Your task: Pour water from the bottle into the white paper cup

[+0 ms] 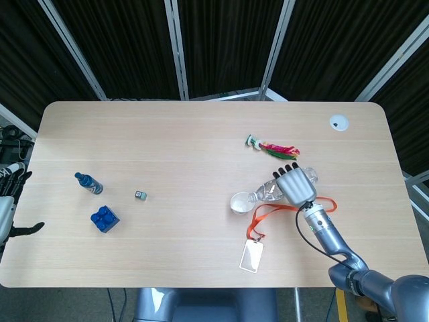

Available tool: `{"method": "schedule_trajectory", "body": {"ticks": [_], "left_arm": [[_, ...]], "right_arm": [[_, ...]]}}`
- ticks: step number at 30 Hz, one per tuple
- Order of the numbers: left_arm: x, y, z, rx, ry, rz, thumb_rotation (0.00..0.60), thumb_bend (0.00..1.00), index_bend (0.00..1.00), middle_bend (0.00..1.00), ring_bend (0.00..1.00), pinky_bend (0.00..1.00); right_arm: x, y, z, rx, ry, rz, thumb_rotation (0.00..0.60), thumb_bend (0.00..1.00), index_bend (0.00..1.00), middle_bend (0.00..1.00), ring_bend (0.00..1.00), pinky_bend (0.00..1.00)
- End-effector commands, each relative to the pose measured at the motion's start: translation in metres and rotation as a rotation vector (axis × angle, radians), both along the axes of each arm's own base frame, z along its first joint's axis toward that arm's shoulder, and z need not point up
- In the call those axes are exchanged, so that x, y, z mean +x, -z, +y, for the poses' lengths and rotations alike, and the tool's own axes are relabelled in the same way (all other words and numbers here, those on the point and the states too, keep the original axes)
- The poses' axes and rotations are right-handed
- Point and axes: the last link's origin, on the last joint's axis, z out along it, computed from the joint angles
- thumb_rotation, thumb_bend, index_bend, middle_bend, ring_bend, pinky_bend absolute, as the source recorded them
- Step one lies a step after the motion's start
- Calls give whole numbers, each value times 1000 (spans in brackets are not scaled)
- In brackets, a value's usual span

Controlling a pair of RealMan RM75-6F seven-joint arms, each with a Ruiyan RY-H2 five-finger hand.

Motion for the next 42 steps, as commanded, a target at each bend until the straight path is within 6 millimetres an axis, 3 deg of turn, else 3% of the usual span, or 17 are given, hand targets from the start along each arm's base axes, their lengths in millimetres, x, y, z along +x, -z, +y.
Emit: {"method": "schedule_trajectory", "body": {"ticks": [1, 42], "left_arm": [[0, 0, 0, 1, 0, 0, 600, 43, 0, 0, 0, 0], [0, 1, 0, -6, -2, 2, 600, 42, 0, 0, 0, 0]], "right_arm": [[0, 0, -1, -2, 0, 1, 600, 738, 457, 591, 547, 476], [-1, -5, -6, -25, 12, 14, 600, 737, 457, 595, 553, 476]]}}
